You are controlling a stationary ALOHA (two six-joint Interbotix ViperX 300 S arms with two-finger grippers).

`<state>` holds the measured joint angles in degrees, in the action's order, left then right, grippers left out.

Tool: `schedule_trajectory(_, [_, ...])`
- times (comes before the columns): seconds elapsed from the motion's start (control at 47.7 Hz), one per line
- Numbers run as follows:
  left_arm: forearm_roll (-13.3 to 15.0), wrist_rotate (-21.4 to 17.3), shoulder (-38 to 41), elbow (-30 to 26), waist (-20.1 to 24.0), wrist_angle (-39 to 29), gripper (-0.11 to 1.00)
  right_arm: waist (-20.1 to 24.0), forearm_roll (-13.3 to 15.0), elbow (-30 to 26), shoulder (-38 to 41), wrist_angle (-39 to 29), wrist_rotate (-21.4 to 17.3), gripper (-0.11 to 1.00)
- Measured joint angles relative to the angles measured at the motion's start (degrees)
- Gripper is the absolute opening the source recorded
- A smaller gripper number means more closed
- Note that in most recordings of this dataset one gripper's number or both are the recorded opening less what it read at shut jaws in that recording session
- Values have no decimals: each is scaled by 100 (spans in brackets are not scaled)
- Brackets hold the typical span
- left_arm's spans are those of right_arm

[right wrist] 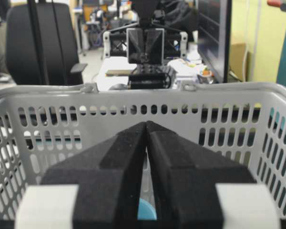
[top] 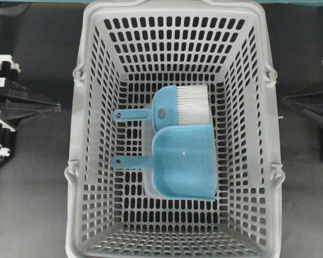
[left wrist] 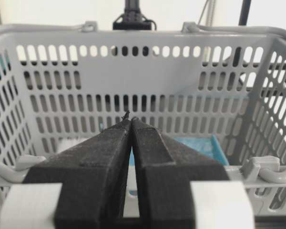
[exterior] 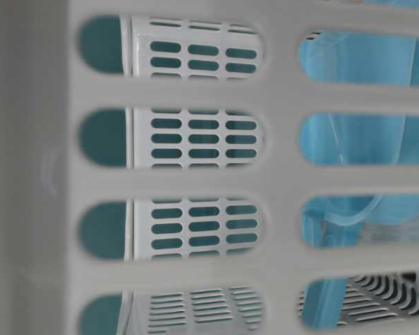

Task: Pick up the dustpan from the shopping basket with the left arm.
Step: 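Move the left gripper over the basket toward the blue dustpan handle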

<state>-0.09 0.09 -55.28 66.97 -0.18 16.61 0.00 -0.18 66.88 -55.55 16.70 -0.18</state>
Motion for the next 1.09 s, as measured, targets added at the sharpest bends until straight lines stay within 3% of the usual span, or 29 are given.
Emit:
schedule_trajectory(0.084, [-114, 114, 53, -132, -35, -193, 0, 0, -9, 0, 0, -9, 9, 0])
schedule_trajectory(0.294, [-229, 343, 378, -949, -158, -1239, 0, -70, -53, 0, -44, -308, 0, -2])
schedule_trajectory(0.776, [-229, 343, 2162, -3771, -475, -5282, 0, -264, -62, -536, -185, -2470, -9, -1])
schedule_trajectory(0.964, [-229, 343, 2856, -4456, -545, -6117, 0, -264, -62, -606, -334, -2856, -18, -1])
schedule_trajectory(1.027, [-229, 343, 3032, -4588, -554, -6214, 0, -264, -62, -615, -396, -2883, -18, 3])
schedule_trajectory(1.09, [-237, 343, 3182, -4711, -563, -6284, 0, -264, -62, -615, -439, -2900, -18, 15])
